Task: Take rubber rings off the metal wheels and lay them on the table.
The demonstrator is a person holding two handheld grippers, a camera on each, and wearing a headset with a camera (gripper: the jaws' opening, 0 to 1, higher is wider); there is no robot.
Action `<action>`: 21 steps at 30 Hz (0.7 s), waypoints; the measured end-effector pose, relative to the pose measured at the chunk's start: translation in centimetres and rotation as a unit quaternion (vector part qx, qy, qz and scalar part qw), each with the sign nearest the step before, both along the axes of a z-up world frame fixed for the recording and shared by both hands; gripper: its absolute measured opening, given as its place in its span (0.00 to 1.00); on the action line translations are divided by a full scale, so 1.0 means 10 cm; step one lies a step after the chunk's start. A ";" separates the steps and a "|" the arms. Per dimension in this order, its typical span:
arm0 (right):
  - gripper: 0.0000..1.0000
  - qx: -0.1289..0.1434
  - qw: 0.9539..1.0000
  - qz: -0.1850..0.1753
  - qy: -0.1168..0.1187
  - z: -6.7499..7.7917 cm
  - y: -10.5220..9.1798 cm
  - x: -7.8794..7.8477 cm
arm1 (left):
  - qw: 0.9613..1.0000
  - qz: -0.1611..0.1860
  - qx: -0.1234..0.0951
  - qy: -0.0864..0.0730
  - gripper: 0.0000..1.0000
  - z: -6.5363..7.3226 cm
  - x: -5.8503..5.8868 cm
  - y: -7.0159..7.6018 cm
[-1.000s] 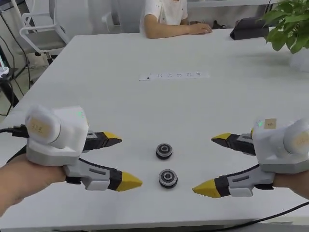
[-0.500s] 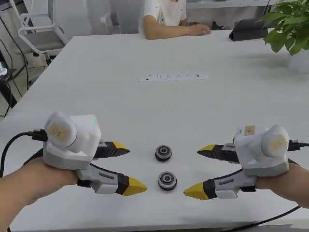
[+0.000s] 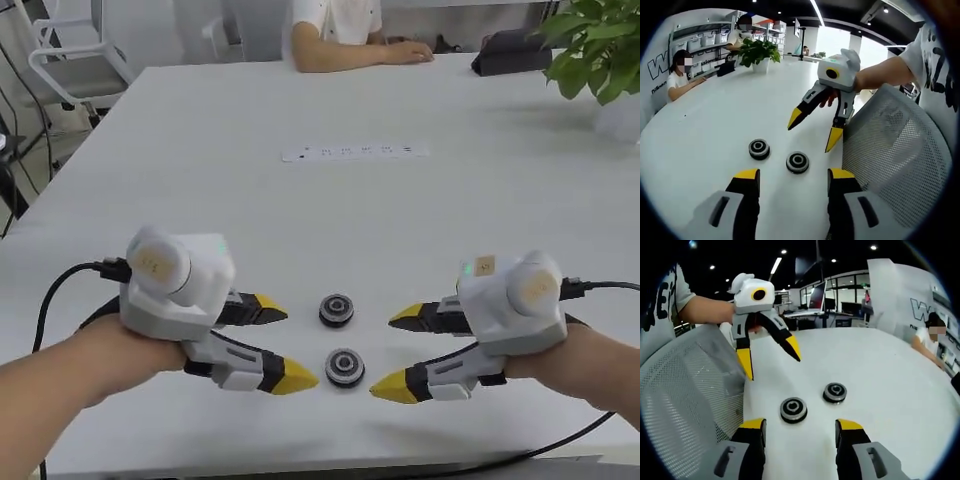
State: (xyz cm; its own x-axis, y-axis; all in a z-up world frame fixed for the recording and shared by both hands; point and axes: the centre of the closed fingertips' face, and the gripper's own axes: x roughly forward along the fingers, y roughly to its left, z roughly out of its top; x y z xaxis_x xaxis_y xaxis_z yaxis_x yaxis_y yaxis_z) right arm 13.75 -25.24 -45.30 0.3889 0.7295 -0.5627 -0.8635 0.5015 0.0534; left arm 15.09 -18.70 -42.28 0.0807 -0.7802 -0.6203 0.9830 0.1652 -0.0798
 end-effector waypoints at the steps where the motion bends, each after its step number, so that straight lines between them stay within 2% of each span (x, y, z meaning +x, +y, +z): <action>1: 0.53 -0.001 1.000 0.003 0.000 -0.01 0.01 0.00 | 1.000 -0.002 0.002 0.005 0.49 -0.02 -0.01 -0.01; 6: 0.47 -0.005 1.000 0.018 0.013 -0.04 0.06 -0.03 | 1.000 -0.012 0.011 0.005 0.44 -0.07 -0.03 -0.06; 21: 0.42 -0.010 0.999 0.044 0.019 -0.08 0.18 0.00 | 0.999 -0.027 0.022 0.013 0.36 -0.20 -0.06 -0.20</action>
